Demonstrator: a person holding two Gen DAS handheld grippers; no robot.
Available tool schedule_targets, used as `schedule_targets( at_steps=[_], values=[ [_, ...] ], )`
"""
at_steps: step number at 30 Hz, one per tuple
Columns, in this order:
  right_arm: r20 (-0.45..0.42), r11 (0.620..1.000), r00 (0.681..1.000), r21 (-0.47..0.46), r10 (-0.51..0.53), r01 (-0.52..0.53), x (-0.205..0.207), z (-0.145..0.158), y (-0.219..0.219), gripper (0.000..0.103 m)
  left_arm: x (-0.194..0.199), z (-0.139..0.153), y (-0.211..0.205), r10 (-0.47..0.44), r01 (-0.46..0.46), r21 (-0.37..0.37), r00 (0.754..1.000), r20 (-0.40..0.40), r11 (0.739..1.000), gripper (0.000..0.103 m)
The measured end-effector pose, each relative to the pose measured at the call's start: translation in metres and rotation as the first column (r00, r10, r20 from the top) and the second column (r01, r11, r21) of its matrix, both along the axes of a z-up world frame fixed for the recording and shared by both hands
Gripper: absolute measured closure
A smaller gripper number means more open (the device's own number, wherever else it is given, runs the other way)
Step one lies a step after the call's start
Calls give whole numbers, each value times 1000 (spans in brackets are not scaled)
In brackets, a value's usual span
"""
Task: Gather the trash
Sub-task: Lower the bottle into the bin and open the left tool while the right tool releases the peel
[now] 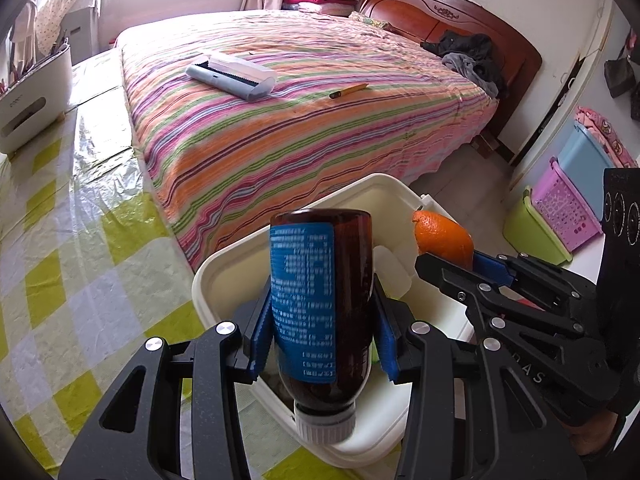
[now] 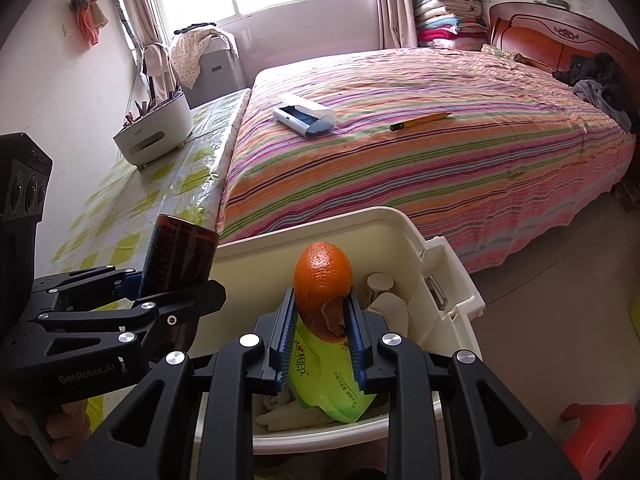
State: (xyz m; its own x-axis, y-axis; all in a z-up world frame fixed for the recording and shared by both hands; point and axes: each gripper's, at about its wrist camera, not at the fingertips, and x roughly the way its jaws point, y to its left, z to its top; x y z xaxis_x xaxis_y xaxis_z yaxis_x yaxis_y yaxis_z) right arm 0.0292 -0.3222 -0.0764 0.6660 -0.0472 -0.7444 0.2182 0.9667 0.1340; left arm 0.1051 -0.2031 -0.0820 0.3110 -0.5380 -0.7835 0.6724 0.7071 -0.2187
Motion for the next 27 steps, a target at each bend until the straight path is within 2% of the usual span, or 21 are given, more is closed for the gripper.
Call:
schedule_targets(
  at_steps=[27],
  values=[
    [-42, 999, 999, -13, -34, 34, -7, -5, -3, 77, -13, -20, -6, -28, 30, 61, 999, -43, 998, 60]
  ],
)
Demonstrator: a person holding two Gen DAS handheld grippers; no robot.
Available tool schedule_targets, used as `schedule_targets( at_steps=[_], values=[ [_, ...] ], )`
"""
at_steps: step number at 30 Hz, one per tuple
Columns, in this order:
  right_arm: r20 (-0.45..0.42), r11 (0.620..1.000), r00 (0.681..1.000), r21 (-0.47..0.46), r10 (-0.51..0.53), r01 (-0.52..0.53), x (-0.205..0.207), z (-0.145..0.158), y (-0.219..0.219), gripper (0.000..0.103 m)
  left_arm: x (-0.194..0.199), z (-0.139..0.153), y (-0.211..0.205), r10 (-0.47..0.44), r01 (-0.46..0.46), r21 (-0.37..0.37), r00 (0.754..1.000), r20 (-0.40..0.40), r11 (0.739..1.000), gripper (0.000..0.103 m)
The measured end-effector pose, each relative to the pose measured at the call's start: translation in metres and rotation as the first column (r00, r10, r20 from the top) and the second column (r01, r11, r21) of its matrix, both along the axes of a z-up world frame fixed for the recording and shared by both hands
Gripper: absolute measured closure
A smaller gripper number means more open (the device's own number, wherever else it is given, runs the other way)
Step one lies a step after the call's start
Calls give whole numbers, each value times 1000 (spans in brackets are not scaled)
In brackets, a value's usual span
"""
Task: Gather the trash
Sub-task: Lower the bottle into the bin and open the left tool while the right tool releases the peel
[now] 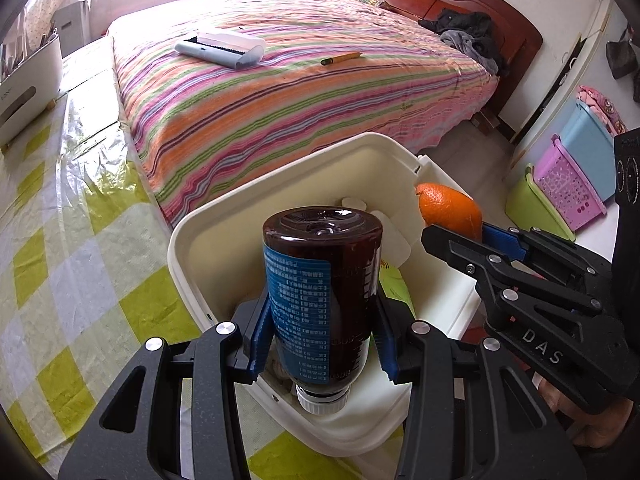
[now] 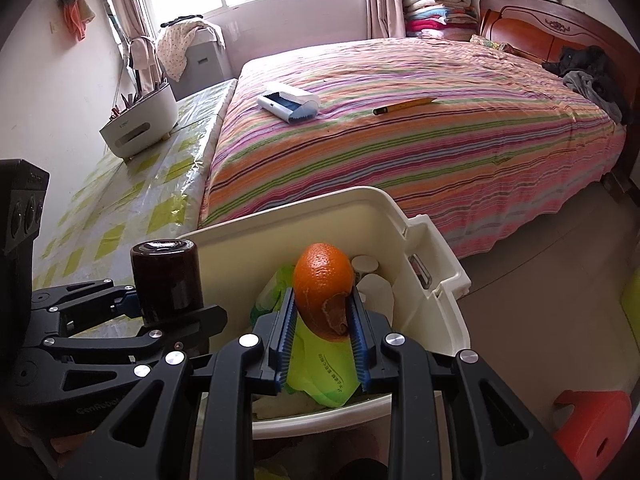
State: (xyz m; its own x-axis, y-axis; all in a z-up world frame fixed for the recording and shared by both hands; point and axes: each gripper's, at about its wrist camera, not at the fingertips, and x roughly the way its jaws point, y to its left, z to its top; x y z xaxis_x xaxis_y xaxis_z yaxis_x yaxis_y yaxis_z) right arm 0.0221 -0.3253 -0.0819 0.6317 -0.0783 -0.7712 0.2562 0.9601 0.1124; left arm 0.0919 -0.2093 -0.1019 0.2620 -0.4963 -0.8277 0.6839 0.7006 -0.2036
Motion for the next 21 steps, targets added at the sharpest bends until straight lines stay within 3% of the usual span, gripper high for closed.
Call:
schedule_targets(
  at_steps=[3, 5, 7, 10, 15, 21],
  values=[
    [1, 1000, 1000, 1, -10, 10, -3, 0, 1, 75, -4, 0, 0, -8, 8, 2, 1000, 0, 1000, 47],
    [-1, 1000, 1000, -9, -24, 24, -4, 0, 0, 72, -6, 3, 5, 16, -16, -3, 1000, 21, 1000, 26],
    [9, 999, 999, -3, -41, 42, -6, 1, -2, 67, -8, 7, 12, 32, -32, -27, 999, 31, 999, 17],
    [32, 998, 997, 1, -70, 70, -12, 3, -5, 42, -11, 14, 21, 60, -58, -36, 996, 61, 998, 16],
    [80, 996, 993, 4, -92, 92, -22, 8, -4, 42, -23, 27, 39, 111, -111, -8, 981, 157, 994, 16],
    [125, 996, 989, -34, -75, 80, -44, 17, 25, 42, -48, 49, 87, 264, -275, -4, 919, 293, 961, 15]
  ],
)
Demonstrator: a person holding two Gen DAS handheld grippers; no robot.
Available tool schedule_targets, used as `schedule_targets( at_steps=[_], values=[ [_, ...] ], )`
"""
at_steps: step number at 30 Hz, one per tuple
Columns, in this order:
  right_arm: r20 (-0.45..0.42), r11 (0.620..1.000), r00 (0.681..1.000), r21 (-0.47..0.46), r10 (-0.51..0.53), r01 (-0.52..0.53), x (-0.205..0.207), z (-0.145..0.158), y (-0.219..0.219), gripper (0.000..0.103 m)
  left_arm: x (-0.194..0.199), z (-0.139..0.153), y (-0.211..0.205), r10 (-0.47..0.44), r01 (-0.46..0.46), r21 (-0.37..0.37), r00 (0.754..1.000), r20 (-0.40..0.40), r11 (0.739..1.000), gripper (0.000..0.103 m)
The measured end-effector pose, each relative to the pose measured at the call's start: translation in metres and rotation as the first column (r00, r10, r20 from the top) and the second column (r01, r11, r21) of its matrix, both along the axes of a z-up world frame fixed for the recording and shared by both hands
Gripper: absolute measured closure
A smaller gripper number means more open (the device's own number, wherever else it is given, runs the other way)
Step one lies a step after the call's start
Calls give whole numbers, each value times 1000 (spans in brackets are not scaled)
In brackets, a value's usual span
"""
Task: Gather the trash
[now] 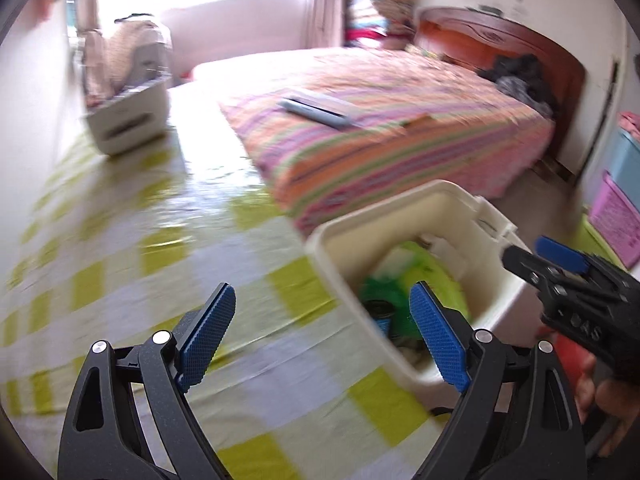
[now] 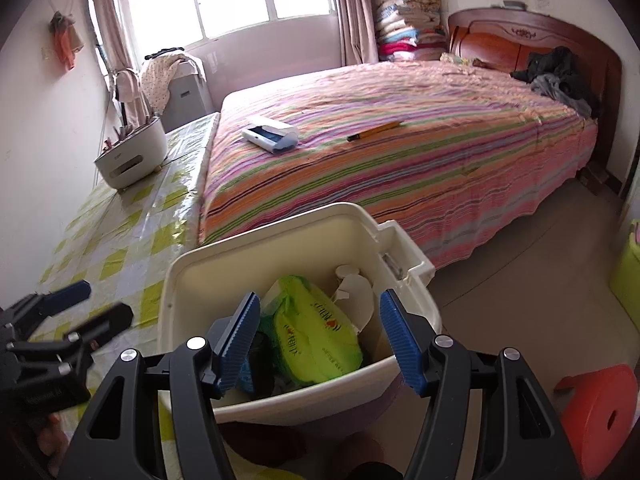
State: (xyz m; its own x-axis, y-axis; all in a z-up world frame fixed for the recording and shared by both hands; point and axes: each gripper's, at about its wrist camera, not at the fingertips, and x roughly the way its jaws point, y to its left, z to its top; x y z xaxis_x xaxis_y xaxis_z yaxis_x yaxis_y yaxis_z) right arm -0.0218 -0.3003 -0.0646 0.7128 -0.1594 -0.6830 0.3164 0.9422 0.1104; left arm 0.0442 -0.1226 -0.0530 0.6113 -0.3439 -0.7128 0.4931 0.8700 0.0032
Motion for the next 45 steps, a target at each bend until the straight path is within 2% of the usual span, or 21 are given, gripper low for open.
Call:
schedule_targets(
  at_steps=[3, 8, 12, 16, 31, 45],
  values=[
    [38, 1000, 999, -26, 19, -18, -17, 8, 22, 42, -13, 10, 24, 57, -57, -8, 998, 24, 998, 14],
    [71, 998, 997, -54, 39, -35, -40, 17, 55, 32, -37, 22, 66, 131, -132, -2, 990, 54, 991, 13],
    [68, 998, 996, -36, 53, -51, -55, 21, 76, 30, -55, 25, 90, 159, -159, -2, 986, 54, 987, 12],
    [57, 996, 997, -74, 56, -51, -62, 25, 95, 30, -70, 25, 106, 166, -167, 14, 984, 59, 986, 12],
    [21, 986, 992, -117, 125, -121, -65, 24, 140, 30, -92, 23, 136, 186, -190, 52, 980, 72, 980, 12],
    [-3, 985, 991, -116, 131, -130, -54, 18, 144, 30, -83, 13, 138, 186, -187, 64, 982, 30, 980, 12]
  ],
)
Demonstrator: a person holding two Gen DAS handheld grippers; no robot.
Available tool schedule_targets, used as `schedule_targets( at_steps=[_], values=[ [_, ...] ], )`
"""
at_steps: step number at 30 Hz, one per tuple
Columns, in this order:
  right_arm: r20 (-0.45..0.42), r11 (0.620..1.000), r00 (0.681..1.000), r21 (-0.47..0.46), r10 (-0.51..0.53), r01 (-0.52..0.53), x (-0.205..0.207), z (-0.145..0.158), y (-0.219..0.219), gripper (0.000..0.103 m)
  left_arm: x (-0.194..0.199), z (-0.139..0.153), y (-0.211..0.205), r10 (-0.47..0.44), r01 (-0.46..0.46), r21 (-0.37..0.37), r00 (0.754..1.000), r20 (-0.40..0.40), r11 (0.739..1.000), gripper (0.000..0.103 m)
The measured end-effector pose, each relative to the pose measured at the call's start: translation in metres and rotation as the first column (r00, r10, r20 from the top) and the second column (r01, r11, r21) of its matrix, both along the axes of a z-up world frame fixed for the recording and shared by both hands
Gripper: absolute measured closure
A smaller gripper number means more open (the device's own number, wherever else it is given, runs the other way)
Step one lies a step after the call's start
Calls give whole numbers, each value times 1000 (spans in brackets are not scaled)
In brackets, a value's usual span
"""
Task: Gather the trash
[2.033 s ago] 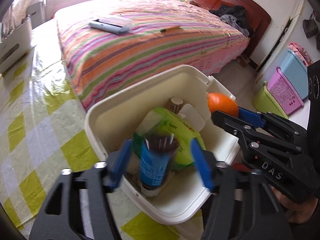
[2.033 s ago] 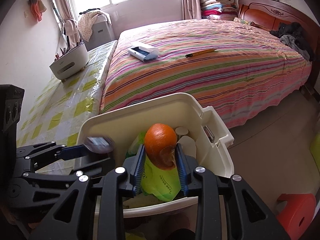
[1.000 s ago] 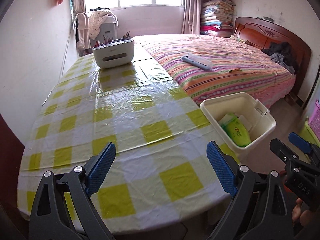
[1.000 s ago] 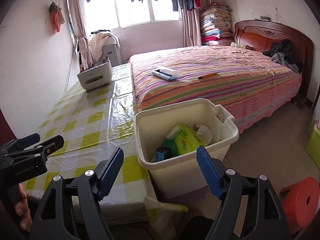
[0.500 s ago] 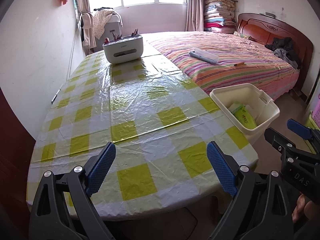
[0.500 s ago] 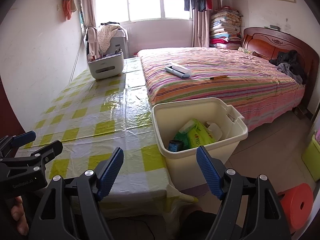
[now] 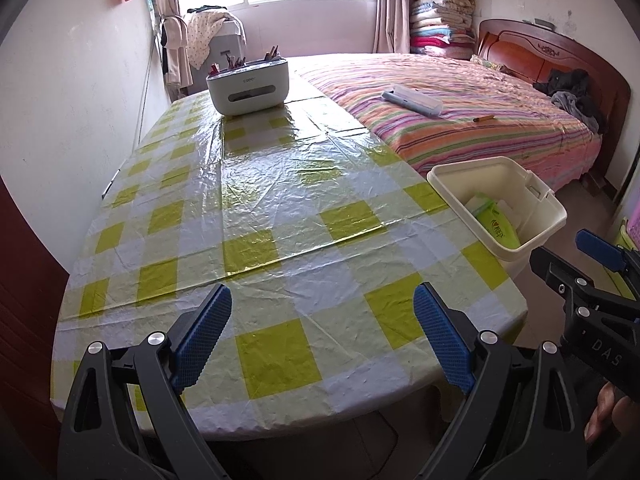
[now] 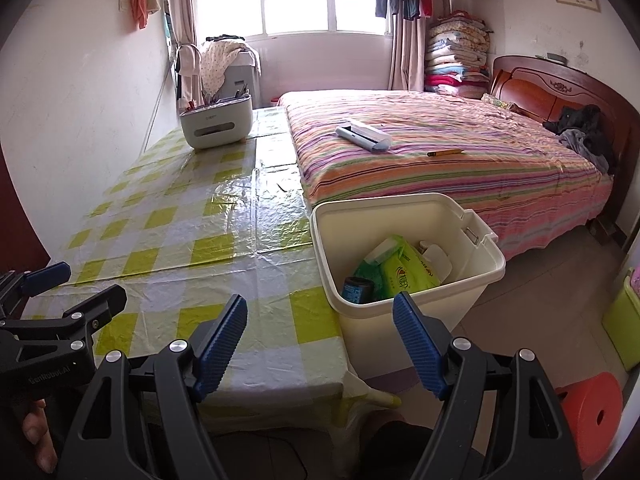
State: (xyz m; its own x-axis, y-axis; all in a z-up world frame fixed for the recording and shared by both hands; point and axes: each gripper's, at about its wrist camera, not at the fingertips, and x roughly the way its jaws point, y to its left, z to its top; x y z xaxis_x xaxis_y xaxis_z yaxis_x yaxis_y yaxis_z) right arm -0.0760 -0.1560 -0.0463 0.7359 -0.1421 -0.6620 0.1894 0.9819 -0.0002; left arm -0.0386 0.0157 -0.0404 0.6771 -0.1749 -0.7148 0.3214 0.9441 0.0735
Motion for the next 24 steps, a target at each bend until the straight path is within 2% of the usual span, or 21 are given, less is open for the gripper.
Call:
schedule_targets(
  at_steps=[24],
  values=[
    [-30, 1000, 999, 26, -15, 16, 7, -13, -11, 30, 8, -20, -10, -28, 29, 22, 997, -72, 999, 12]
  ],
)
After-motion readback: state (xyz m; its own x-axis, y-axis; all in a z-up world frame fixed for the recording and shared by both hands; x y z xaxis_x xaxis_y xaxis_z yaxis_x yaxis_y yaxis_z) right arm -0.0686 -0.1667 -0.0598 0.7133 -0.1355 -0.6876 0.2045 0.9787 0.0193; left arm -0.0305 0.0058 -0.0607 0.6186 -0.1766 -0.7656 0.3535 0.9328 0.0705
